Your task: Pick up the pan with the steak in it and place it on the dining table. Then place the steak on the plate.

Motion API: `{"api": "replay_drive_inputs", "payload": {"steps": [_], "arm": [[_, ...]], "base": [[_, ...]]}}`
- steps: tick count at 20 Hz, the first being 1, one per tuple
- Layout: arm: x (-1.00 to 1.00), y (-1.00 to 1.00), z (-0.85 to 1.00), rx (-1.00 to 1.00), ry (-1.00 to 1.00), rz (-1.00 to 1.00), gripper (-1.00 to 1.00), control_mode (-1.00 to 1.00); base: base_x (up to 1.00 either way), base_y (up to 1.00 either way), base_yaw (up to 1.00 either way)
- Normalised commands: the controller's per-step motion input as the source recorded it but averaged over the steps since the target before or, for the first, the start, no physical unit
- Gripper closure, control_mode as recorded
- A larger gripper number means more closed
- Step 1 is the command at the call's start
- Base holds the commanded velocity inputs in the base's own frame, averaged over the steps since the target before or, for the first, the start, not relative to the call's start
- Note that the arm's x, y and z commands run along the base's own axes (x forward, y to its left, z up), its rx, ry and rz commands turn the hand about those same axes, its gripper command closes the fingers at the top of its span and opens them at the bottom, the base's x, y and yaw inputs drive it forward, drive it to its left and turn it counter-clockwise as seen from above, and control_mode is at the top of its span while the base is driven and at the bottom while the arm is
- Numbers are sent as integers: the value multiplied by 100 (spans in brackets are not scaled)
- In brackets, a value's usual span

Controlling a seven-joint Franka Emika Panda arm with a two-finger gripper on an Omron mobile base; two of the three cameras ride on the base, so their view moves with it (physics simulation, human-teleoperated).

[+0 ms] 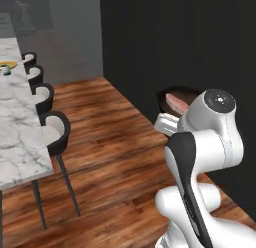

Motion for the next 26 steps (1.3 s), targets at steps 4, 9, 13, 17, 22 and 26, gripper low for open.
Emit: {"api": "replay_drive_inputs", "payload": {"steps": [4,9,13,17,22,26], "arm": [[0,0,0,0,0,0,100,100],[0,0,0,0,0,0,100,100],[0,0,0,0,0,0,100,100],[0,0,0,0,0,0,100,100],[0,0,0,0,0,0,100,100],[0,0,0,0,0,0,100,100]], "base": [[23,-100,3],[55,-76,8],[99,-17,4],[100,0,2],[100,0,0],[100,0,0]]}}
